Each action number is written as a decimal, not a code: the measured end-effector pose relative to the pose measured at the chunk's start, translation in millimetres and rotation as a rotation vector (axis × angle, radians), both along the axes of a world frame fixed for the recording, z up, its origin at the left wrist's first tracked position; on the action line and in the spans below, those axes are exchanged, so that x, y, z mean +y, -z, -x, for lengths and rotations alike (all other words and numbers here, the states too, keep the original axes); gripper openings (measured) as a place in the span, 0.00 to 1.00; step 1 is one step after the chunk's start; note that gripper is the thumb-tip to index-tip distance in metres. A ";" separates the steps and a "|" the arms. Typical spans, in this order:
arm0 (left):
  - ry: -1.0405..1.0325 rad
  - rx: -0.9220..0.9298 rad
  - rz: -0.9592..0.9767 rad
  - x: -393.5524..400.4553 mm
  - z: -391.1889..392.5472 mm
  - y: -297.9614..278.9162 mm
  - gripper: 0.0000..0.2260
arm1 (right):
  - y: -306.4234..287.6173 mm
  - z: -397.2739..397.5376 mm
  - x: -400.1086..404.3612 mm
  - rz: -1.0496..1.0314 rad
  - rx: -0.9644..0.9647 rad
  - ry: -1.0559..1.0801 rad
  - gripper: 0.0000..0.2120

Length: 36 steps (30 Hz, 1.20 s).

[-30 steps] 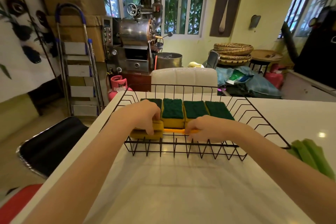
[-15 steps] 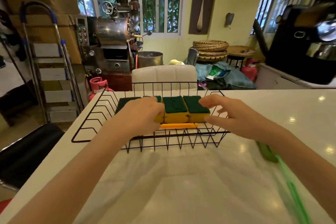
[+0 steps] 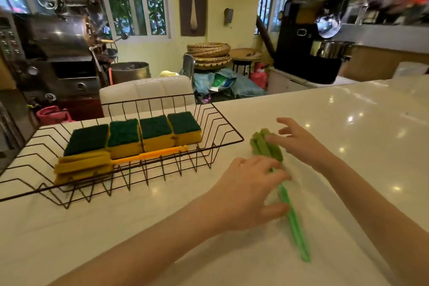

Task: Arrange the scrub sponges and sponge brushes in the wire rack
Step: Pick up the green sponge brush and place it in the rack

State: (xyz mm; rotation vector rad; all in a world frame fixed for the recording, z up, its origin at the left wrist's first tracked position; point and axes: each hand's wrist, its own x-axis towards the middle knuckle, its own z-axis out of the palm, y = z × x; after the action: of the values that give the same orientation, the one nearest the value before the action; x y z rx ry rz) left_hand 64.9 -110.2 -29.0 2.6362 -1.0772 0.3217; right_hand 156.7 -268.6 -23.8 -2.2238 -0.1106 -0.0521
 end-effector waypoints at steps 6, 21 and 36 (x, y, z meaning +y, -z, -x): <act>-0.079 0.203 -0.134 -32.6 3.5 29.5 0.25 | 11.3 -10.9 8.1 -0.001 0.040 0.038 0.36; -0.069 0.326 0.171 -27.5 -0.3 22.3 0.17 | 8.9 -17.6 4.4 -0.056 -0.089 0.136 0.23; -0.199 0.091 0.528 48.9 1.2 -59.4 0.20 | -94.8 11.7 50.2 -0.687 -0.290 0.011 0.23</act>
State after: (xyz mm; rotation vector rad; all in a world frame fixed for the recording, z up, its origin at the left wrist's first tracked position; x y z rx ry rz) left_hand 63.6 -61.3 30.4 2.2520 -0.5957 0.4510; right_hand 145.0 -218.4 71.0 -1.5196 -0.2052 -0.3644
